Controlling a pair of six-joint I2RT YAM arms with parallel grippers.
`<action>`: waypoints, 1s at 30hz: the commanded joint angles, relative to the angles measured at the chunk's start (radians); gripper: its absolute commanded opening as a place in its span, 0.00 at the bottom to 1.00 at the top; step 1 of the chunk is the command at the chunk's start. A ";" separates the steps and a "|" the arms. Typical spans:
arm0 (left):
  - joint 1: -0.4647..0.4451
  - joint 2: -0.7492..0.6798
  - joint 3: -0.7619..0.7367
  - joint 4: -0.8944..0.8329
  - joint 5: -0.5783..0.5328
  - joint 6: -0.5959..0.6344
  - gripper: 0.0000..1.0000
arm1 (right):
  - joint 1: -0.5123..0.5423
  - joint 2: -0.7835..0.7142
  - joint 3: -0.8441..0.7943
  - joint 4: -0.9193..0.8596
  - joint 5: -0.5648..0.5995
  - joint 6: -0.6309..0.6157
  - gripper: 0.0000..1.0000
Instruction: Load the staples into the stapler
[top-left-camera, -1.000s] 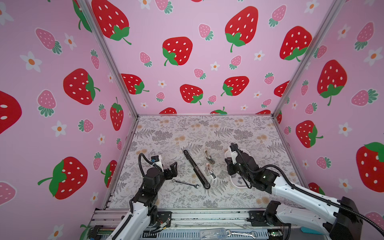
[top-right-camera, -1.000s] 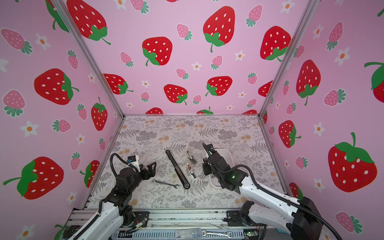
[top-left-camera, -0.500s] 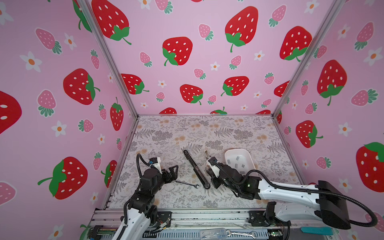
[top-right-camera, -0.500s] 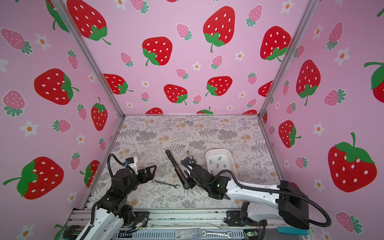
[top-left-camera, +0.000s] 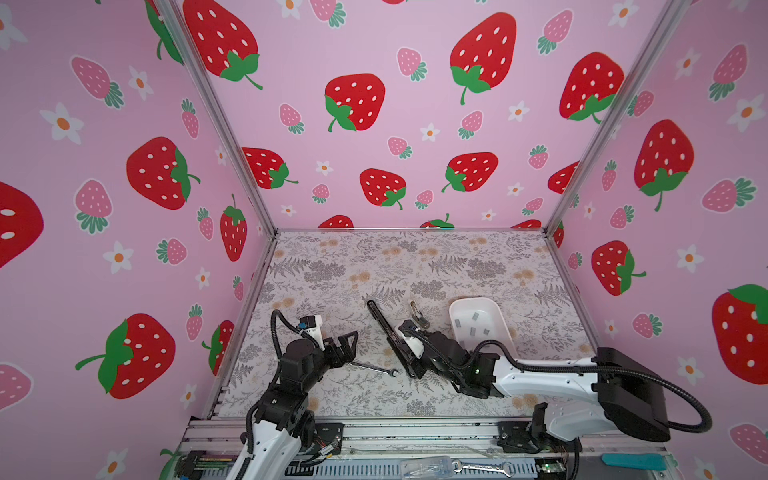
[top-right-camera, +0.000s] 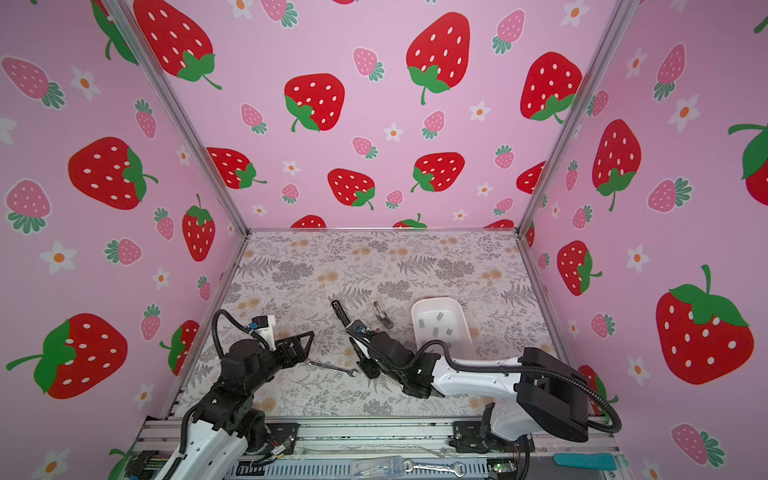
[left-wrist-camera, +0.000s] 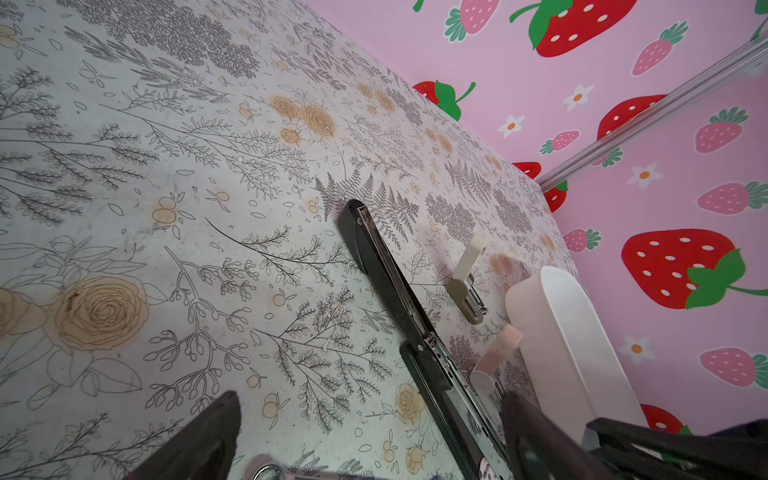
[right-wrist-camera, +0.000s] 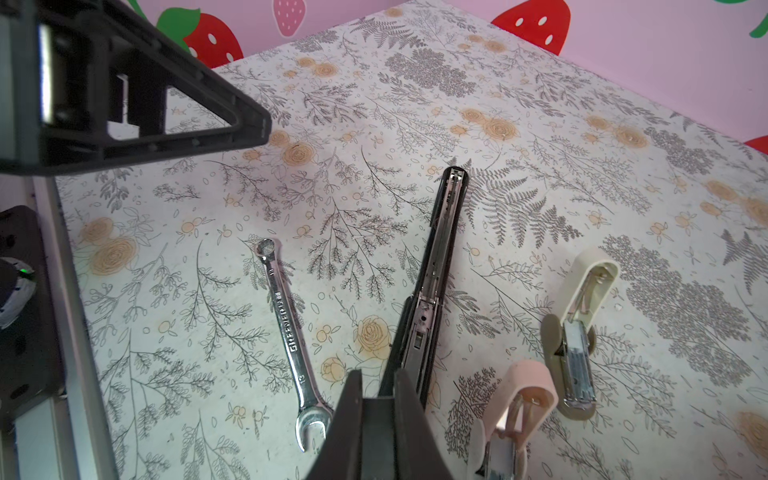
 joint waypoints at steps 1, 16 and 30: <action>0.001 0.006 -0.003 0.004 0.006 0.007 0.99 | 0.001 0.009 -0.022 0.081 -0.015 -0.043 0.06; 0.001 0.025 0.000 0.008 0.003 0.007 0.99 | -0.045 0.096 -0.048 0.104 -0.034 -0.003 0.06; 0.001 0.029 0.000 0.011 0.003 0.006 0.99 | -0.051 0.176 0.001 0.094 -0.031 0.080 0.05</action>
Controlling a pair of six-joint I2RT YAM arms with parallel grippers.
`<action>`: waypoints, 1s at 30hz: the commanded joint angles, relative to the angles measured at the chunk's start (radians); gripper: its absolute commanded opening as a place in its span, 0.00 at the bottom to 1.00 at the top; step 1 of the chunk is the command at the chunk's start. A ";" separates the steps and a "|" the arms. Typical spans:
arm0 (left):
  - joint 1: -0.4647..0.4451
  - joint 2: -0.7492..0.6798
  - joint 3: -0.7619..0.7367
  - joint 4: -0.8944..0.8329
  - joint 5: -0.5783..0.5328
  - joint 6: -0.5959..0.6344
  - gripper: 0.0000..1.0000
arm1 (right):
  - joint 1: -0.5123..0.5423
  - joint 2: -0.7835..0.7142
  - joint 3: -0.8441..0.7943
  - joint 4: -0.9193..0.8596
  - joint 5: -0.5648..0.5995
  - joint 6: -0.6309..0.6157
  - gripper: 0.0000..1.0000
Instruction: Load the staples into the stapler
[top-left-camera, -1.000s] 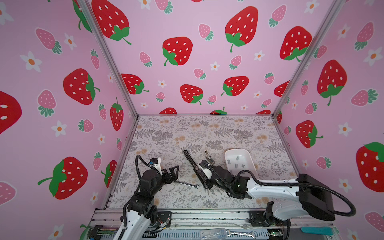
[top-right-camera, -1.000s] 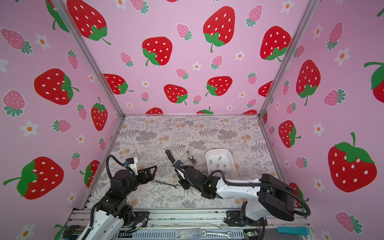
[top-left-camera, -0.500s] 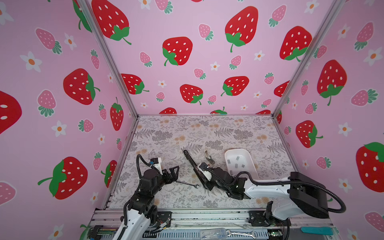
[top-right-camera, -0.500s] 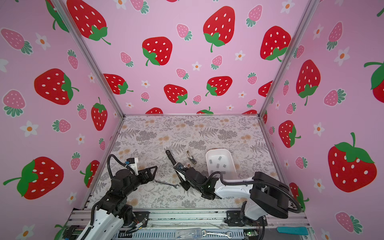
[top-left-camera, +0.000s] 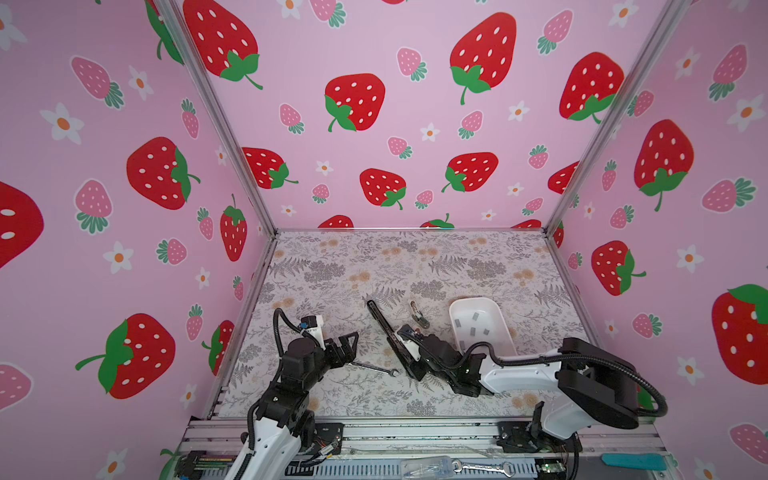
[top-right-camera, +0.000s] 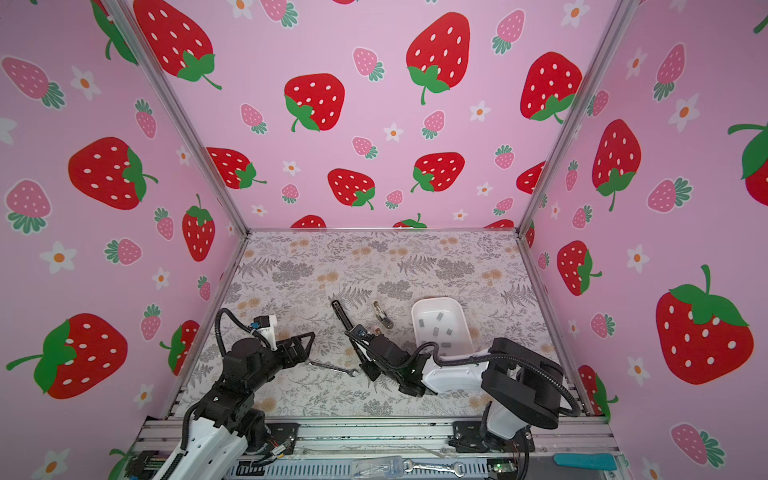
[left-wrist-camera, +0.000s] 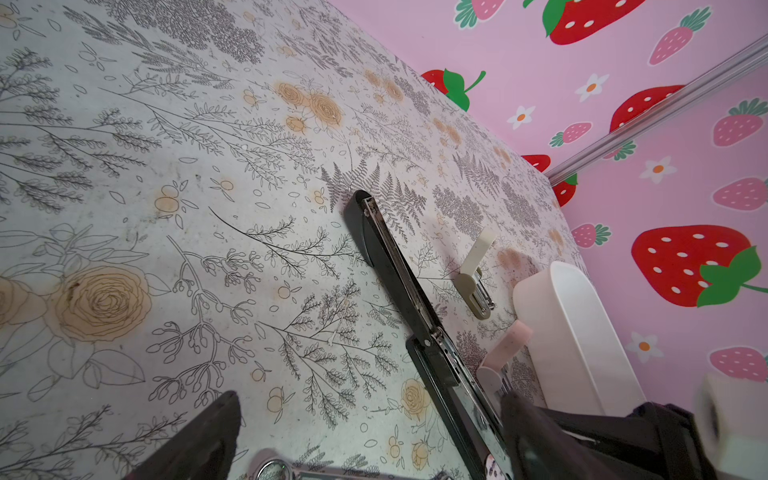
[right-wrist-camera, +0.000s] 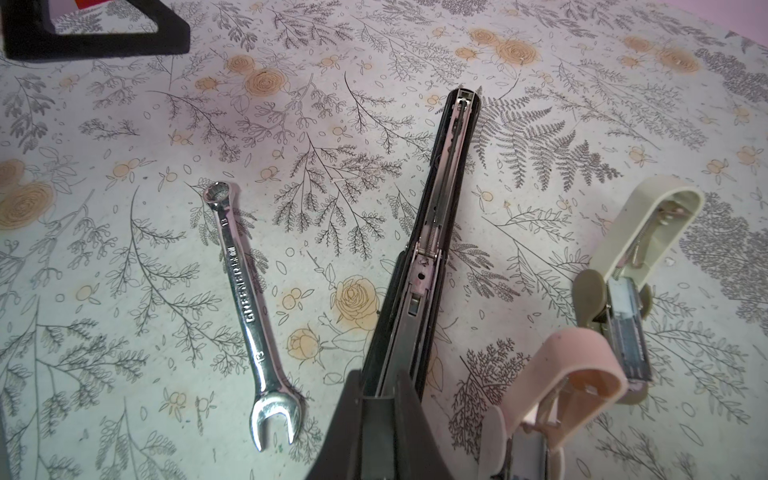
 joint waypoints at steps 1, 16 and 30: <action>0.001 0.000 0.000 0.007 0.002 0.005 0.99 | -0.004 0.014 0.033 0.006 -0.005 0.054 0.05; 0.001 -0.001 -0.001 0.008 0.002 0.007 0.99 | -0.005 0.042 0.044 -0.017 0.033 0.093 0.05; 0.002 0.001 -0.001 0.009 0.001 0.003 0.99 | -0.005 0.041 0.039 -0.031 0.052 0.089 0.05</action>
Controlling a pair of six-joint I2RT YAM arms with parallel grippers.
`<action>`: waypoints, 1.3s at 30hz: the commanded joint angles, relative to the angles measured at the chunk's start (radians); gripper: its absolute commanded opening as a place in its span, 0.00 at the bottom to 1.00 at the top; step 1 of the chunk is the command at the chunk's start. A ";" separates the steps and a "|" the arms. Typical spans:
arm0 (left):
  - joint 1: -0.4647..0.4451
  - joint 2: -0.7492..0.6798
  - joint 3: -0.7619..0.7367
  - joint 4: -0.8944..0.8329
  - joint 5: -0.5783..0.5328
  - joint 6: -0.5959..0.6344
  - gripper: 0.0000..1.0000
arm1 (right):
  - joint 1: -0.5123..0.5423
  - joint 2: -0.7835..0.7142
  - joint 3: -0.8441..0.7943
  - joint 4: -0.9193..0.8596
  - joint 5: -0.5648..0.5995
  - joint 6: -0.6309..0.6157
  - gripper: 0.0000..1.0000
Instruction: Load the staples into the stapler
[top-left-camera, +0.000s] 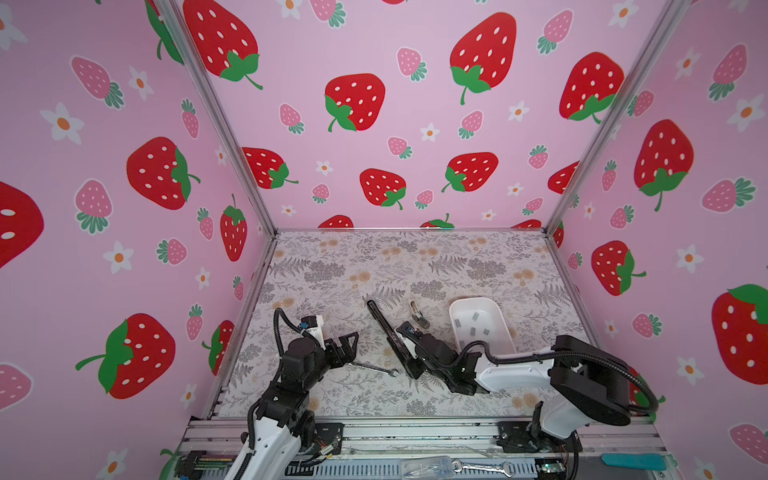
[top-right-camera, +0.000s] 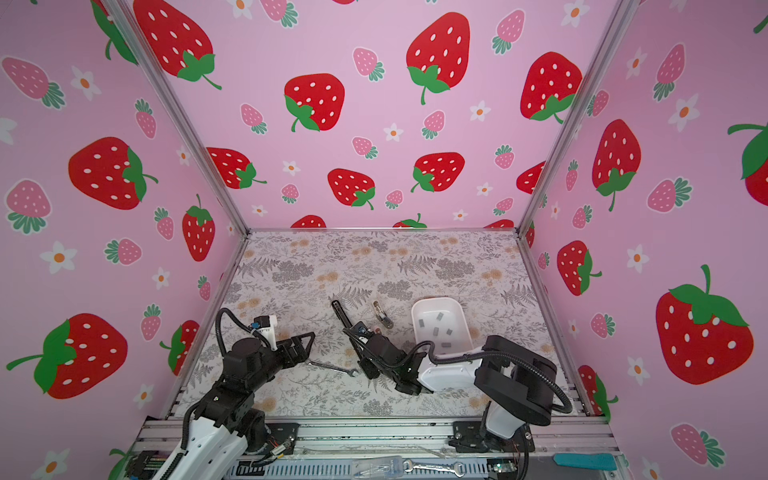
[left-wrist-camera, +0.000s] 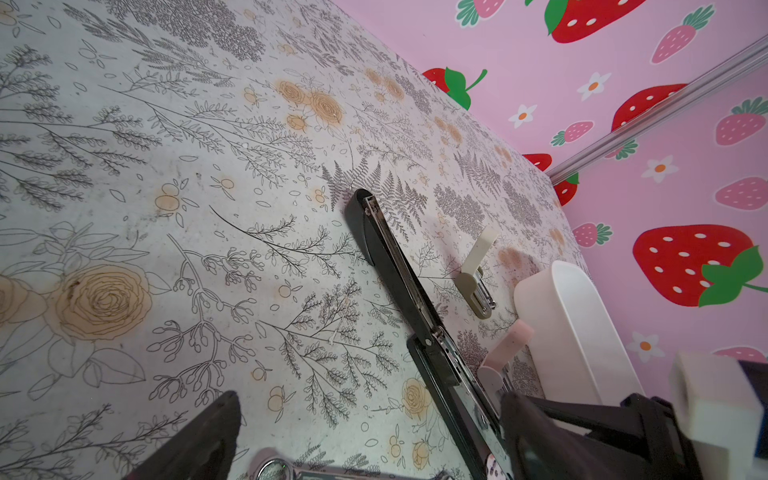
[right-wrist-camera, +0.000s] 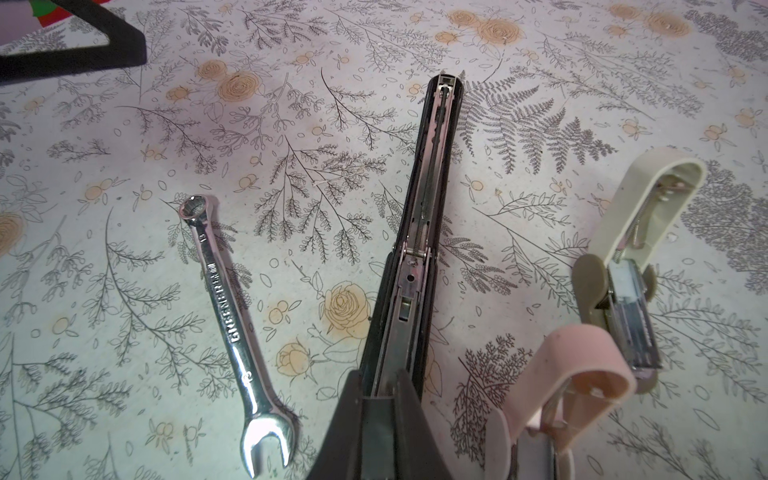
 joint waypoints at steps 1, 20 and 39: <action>0.001 -0.003 -0.001 0.009 0.000 0.004 0.99 | -0.004 0.006 0.015 -0.018 0.014 0.017 0.05; 0.001 -0.002 -0.001 0.008 0.001 0.004 0.99 | -0.004 0.018 0.019 -0.019 -0.006 0.052 0.05; 0.001 -0.002 -0.002 0.009 0.002 0.005 0.99 | -0.004 0.049 0.049 -0.045 0.002 0.079 0.04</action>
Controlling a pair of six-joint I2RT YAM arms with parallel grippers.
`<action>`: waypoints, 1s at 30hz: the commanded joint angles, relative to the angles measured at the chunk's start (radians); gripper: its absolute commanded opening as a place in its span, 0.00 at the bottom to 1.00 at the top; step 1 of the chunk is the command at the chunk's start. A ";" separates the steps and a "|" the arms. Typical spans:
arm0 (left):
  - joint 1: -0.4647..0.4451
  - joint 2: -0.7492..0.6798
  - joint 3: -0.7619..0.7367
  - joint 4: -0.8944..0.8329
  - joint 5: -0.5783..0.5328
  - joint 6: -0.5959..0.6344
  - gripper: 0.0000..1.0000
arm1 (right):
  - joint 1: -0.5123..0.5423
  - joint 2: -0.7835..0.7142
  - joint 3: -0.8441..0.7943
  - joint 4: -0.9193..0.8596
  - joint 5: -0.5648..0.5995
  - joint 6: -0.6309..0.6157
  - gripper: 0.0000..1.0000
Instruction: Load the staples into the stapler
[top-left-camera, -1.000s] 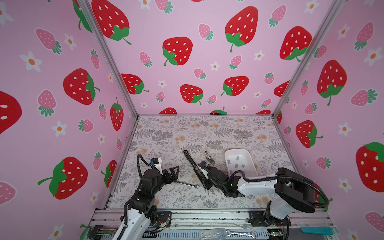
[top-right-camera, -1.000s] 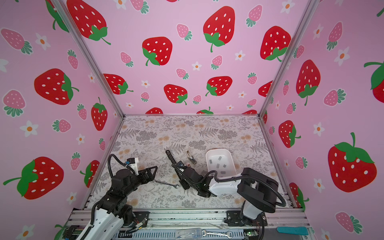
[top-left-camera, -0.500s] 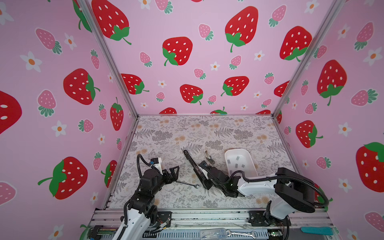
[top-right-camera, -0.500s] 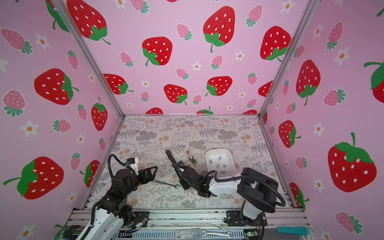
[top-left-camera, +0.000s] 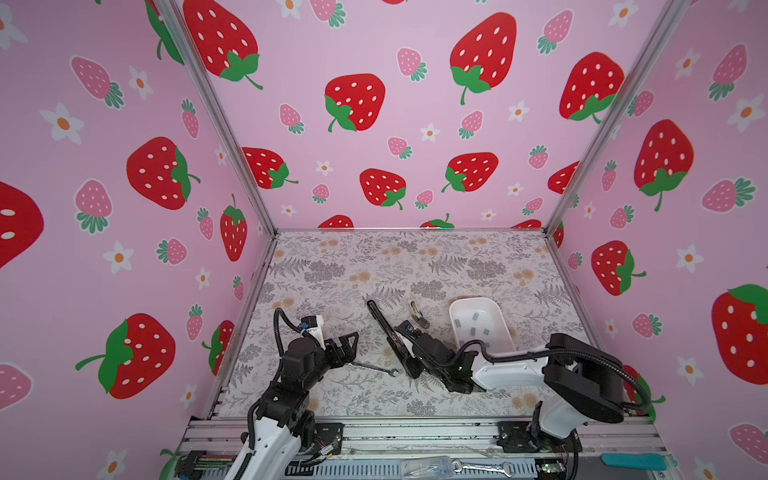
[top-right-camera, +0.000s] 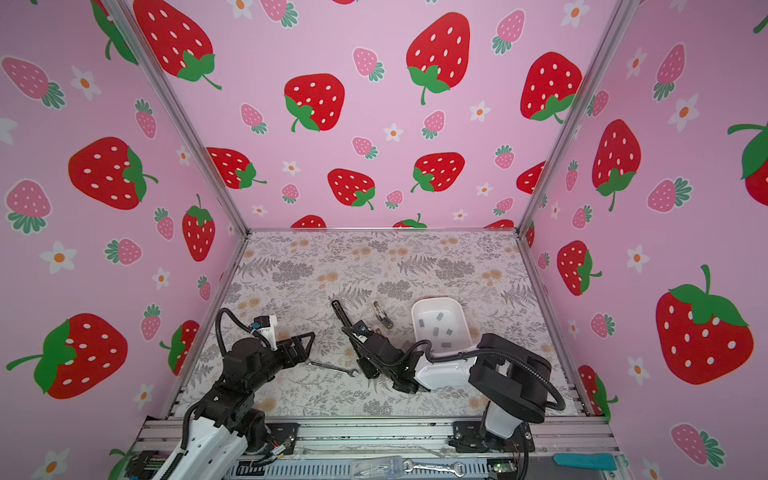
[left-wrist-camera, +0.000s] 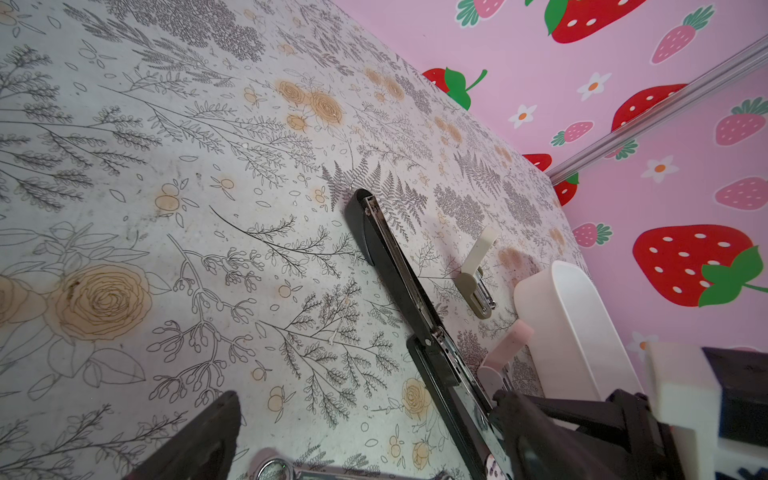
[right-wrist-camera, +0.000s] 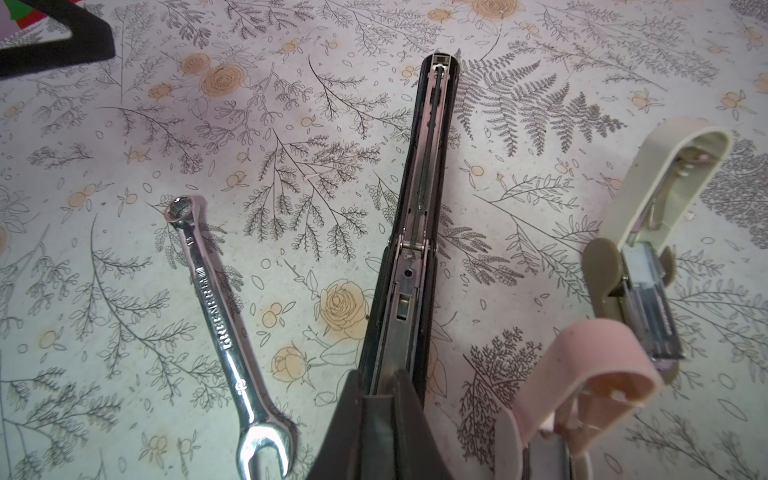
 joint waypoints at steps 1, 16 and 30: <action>0.001 -0.002 -0.001 0.009 0.001 0.004 0.99 | -0.005 0.014 0.026 -0.025 0.003 0.028 0.05; 0.001 -0.003 -0.002 0.009 0.003 0.003 0.99 | -0.005 -0.010 0.028 -0.069 0.040 0.102 0.04; 0.001 -0.005 -0.002 0.011 0.003 0.003 0.99 | -0.002 0.009 -0.003 -0.052 0.015 0.161 0.04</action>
